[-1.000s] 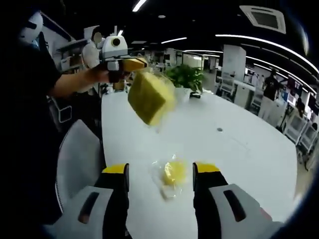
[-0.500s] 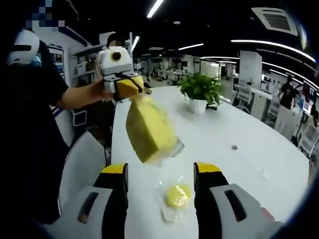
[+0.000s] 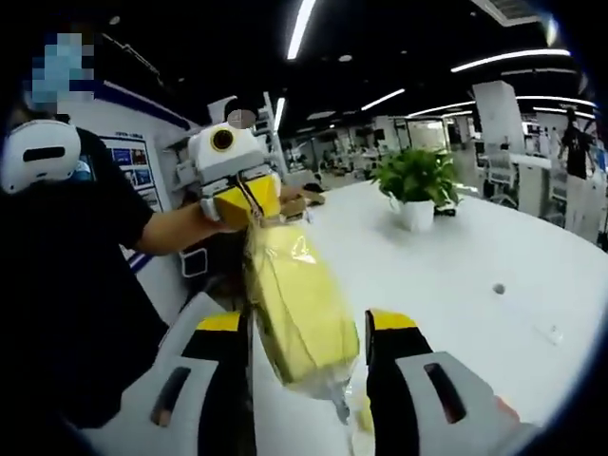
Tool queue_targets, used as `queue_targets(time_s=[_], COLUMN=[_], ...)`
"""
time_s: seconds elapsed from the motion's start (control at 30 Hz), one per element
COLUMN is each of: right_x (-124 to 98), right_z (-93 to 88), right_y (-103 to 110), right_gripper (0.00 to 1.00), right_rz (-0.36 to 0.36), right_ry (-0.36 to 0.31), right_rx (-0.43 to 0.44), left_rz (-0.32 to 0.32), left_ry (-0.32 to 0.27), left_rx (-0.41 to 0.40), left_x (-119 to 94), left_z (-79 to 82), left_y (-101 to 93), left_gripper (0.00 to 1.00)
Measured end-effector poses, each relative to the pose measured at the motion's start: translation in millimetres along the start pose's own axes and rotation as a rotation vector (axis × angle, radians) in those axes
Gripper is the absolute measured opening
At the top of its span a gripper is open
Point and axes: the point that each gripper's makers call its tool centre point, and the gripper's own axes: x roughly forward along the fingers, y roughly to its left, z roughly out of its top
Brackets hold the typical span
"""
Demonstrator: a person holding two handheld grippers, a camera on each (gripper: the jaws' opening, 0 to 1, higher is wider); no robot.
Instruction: Compare the silicone blocks by pressing each to a similar depth, holding the contact briefly, and releasing to observe deformation and rebound differences across the visible hardness samples.
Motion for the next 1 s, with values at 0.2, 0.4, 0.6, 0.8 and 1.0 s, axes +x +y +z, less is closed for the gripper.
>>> queue_targets(time_s=[0.2,0.4,0.6,0.8,1.0], right_x=[9,14,17,18,17], right_z=[-2.5,-6.0,-11.5,-11.5,-15.3], right_y=[0,3,-2,-3,1], right_gripper=[0.36,0.24,0.17,0.09,0.06], right_rz=[0.028,0.029,-0.024,-0.054,-0.051], right_ry=[-0.004,-0.007,0.016,0.02,0.045], right_rx=[0.044,0.057,0.073,0.07,0.082], left_rz=[0.006,0.03,0.052,0.061,0.063], left_ry=[-0.006,0.022,0.061,0.074,0.092], left_rx=[-0.014,-0.005,0.009,0.016,0.035], left_x=[-3,-10,-12,-12,-11], left_z=[-3.0,-11.4,-20.3,-23.0,-26.2], left_y=[3.1,8.8,13.7,16.0,15.9], left_gripper=[0.0,0.0,0.0,0.0,0.0])
